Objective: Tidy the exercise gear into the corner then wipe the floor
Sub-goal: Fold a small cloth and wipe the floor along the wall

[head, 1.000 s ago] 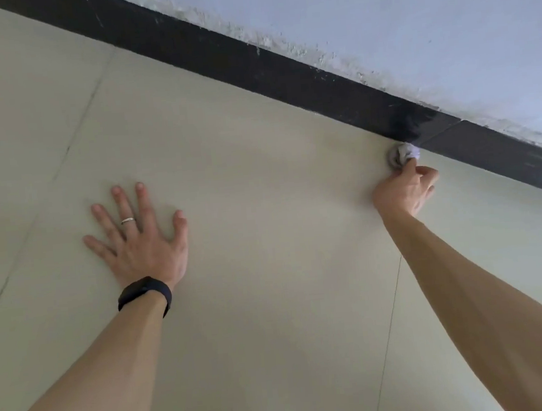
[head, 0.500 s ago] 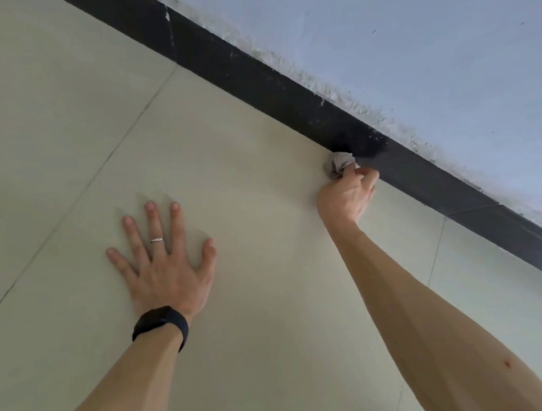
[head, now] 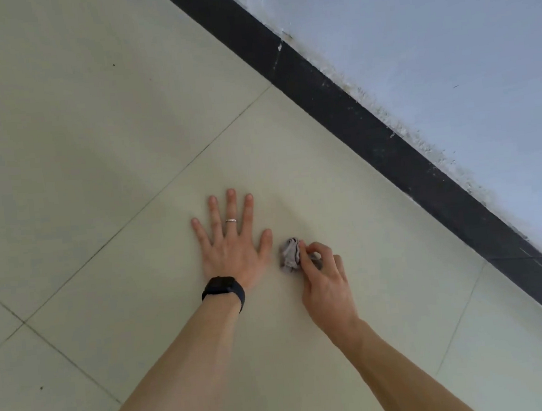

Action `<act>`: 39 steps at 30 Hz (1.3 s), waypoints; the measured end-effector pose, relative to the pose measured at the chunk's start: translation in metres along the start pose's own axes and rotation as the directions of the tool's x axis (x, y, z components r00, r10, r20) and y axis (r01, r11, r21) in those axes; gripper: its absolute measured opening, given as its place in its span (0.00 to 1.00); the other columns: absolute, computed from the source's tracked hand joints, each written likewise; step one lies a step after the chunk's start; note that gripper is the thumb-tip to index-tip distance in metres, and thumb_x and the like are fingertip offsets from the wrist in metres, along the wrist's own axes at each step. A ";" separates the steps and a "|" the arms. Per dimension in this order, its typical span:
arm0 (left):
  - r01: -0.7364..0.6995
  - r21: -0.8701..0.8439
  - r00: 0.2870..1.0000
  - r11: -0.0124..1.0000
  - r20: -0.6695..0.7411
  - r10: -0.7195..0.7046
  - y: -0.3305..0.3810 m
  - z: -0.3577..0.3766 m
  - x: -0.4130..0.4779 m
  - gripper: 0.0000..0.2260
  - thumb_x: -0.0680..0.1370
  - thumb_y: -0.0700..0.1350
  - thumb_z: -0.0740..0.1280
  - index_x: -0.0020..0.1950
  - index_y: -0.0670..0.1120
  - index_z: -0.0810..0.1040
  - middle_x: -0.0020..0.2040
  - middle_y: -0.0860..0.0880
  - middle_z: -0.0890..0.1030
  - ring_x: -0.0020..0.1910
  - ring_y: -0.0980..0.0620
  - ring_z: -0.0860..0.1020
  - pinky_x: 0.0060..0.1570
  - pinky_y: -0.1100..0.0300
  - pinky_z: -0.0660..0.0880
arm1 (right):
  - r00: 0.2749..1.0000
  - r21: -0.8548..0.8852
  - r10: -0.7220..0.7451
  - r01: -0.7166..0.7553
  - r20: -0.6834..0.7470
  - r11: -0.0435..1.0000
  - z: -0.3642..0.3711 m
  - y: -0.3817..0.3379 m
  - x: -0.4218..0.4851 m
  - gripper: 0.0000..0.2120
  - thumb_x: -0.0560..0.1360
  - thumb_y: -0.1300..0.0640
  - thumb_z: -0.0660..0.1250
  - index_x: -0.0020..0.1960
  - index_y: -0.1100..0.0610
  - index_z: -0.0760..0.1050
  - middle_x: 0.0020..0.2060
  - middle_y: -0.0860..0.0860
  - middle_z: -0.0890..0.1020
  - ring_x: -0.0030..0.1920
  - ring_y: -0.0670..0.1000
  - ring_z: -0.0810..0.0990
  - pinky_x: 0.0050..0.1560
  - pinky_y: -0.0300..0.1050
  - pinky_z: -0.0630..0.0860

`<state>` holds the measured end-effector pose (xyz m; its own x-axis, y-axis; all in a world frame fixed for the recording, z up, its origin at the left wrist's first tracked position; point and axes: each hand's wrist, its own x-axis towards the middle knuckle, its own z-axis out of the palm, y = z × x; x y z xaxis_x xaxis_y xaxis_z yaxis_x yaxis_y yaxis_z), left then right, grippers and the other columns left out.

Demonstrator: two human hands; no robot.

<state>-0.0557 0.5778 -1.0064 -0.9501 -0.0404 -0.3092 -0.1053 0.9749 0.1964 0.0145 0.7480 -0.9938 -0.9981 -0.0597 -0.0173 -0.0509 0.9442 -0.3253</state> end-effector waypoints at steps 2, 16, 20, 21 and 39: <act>-0.044 -0.050 0.996 0.998 0.076 0.047 -0.003 -0.006 0.004 0.33 0.80 0.65 0.44 0.79 0.56 0.32 0.79 0.51 0.30 0.77 0.45 0.28 0.73 0.36 0.32 | 0.999 -0.031 -0.011 0.010 -0.033 0.999 0.002 0.001 0.002 0.29 0.70 0.72 0.66 0.70 0.59 0.74 0.60 0.55 0.74 0.45 0.58 0.74 0.45 0.51 0.80; 0.284 -0.086 0.952 0.955 -0.089 -0.291 -0.267 -0.041 -0.046 0.34 0.77 0.70 0.40 0.80 0.59 0.38 0.82 0.53 0.39 0.80 0.53 0.38 0.78 0.45 0.40 | 0.957 0.065 -0.274 0.269 0.095 0.961 0.046 -0.120 0.050 0.26 0.73 0.68 0.65 0.71 0.58 0.72 0.60 0.56 0.73 0.48 0.60 0.74 0.45 0.52 0.79; 0.284 -0.108 0.949 0.953 -0.111 -0.295 -0.269 -0.040 -0.045 0.33 0.78 0.70 0.41 0.80 0.60 0.36 0.81 0.55 0.38 0.80 0.54 0.38 0.78 0.46 0.40 | 0.968 0.025 -0.244 0.243 0.062 0.970 0.033 -0.091 0.092 0.24 0.76 0.67 0.66 0.70 0.55 0.74 0.60 0.55 0.73 0.50 0.61 0.76 0.47 0.50 0.77; 0.284 -0.098 0.949 0.954 -0.112 -0.294 -0.270 -0.039 -0.044 0.33 0.78 0.70 0.41 0.80 0.60 0.35 0.81 0.55 0.37 0.80 0.54 0.37 0.78 0.46 0.39 | 0.995 0.017 -0.096 0.095 0.022 0.995 0.029 -0.086 0.113 0.23 0.77 0.67 0.64 0.70 0.55 0.74 0.61 0.56 0.72 0.50 0.63 0.77 0.49 0.51 0.76; 0.258 -0.153 0.948 0.954 -0.153 -0.281 -0.275 -0.034 -0.040 0.35 0.79 0.68 0.47 0.81 0.57 0.41 0.82 0.55 0.38 0.80 0.54 0.40 0.77 0.46 0.42 | 0.965 0.141 -0.263 0.257 0.021 0.956 0.103 -0.301 0.223 0.21 0.77 0.65 0.59 0.69 0.56 0.75 0.60 0.56 0.72 0.50 0.60 0.76 0.49 0.47 0.74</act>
<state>0.0011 0.3036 -1.0160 -0.9155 -0.3455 -0.2060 -0.3905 0.8860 0.2498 -0.1890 0.4175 -0.9973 -0.9487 -0.3123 0.0489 -0.3001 0.8415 -0.4492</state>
